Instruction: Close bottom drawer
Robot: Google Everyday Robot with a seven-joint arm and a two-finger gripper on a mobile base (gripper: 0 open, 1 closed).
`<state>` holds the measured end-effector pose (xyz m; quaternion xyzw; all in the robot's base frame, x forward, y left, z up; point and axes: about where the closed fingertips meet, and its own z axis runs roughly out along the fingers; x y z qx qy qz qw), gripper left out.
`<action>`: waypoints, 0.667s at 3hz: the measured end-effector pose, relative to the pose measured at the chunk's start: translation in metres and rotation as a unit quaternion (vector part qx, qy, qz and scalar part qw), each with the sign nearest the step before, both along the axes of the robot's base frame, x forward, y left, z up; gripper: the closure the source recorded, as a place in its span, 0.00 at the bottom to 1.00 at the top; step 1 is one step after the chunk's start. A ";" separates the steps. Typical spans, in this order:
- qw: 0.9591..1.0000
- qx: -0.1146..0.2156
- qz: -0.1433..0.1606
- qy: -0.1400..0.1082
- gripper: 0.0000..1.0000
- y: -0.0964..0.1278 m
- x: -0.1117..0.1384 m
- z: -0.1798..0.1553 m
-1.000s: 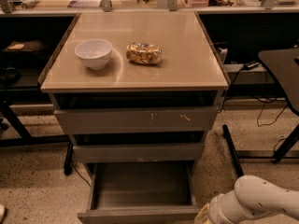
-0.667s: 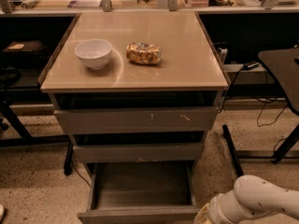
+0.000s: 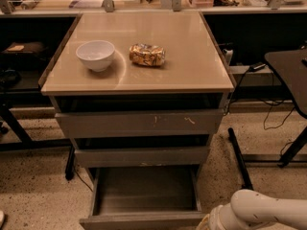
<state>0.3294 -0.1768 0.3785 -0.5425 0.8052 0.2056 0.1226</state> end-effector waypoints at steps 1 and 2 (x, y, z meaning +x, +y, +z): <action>0.997 -0.006 -0.005 -0.078 1.00 -0.013 0.033 -0.041; 0.992 -0.005 -0.016 -0.126 1.00 -0.031 0.057 -0.071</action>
Offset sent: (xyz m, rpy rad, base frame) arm 0.0917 -0.0581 -0.1066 -0.0072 -0.3740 -0.0685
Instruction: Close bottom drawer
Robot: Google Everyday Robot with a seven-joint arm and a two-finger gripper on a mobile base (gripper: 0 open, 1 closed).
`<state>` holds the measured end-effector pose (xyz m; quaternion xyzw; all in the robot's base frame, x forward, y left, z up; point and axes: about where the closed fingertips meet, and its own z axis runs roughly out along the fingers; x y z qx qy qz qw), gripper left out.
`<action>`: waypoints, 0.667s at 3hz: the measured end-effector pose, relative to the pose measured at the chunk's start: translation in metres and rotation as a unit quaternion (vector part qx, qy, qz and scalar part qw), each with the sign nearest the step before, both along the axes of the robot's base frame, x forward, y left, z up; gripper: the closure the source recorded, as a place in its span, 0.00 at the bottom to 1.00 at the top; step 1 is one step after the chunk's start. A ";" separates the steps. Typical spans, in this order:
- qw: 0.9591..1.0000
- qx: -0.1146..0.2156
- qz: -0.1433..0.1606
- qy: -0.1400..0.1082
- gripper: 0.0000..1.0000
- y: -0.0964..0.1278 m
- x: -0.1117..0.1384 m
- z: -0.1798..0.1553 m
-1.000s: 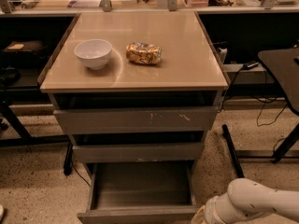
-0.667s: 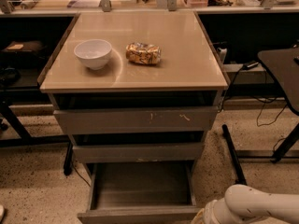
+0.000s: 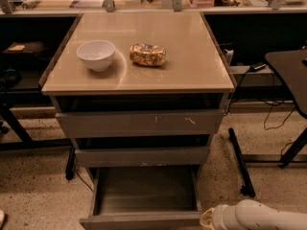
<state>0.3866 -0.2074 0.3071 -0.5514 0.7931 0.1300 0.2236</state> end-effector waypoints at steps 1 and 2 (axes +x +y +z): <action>0.998 0.028 -0.051 0.004 1.00 -0.021 0.016 -0.030; 0.998 0.026 -0.056 -0.003 1.00 -0.025 0.027 -0.031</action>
Offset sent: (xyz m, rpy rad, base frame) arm 0.0122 -0.0158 -0.0233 0.0411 0.0006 -0.0783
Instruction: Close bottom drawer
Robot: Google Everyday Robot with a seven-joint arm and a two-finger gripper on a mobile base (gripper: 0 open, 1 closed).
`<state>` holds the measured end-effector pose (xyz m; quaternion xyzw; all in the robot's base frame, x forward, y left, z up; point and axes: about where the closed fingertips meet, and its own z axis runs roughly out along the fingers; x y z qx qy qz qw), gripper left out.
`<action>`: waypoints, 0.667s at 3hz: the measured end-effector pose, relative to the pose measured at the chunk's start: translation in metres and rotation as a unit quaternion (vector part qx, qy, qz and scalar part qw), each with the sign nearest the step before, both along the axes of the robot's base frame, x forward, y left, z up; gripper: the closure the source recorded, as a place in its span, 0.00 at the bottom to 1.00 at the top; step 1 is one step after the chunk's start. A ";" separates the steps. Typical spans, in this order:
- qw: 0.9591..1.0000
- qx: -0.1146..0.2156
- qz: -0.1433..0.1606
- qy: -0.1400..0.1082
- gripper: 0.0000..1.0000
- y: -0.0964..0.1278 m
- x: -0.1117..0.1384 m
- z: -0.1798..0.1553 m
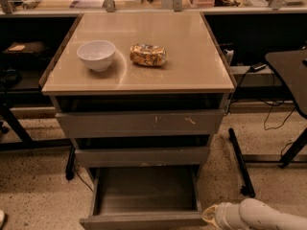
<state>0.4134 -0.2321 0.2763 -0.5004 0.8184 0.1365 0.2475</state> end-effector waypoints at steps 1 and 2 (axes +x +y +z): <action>1.000 -0.003 0.002 -0.005 1.00 0.002 -0.001 -0.002; 1.000 0.001 0.025 -0.010 1.00 0.014 0.004 -0.023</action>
Offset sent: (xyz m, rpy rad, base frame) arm 0.0096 0.0246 -0.0502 0.0103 -0.0321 0.0939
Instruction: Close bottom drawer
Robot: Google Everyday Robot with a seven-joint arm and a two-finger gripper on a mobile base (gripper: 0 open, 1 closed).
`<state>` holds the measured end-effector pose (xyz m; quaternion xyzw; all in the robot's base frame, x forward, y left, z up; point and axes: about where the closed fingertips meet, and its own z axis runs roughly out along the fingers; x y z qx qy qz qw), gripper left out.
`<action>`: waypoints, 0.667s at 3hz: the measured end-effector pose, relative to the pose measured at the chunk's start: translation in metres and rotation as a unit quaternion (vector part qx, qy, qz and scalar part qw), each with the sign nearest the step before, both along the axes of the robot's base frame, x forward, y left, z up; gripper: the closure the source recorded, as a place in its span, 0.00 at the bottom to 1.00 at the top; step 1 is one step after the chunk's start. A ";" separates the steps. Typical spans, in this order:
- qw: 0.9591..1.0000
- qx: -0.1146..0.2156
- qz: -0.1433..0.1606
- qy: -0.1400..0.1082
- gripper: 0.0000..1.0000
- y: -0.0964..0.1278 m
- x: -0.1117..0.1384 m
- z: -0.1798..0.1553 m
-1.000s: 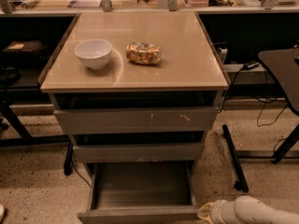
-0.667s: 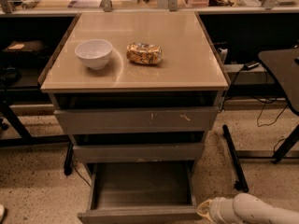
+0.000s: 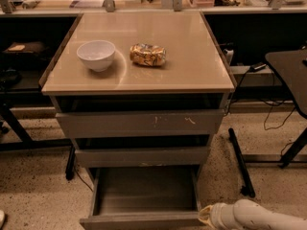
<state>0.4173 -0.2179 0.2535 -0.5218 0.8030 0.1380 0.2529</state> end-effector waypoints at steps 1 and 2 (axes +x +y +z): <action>0.999 0.001 0.039 -0.010 1.00 0.019 -0.003 -0.018; 0.996 0.008 0.089 -0.024 1.00 0.038 -0.012 -0.031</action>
Offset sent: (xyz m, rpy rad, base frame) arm -0.0237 0.0588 -0.0434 0.0279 -0.0867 0.3150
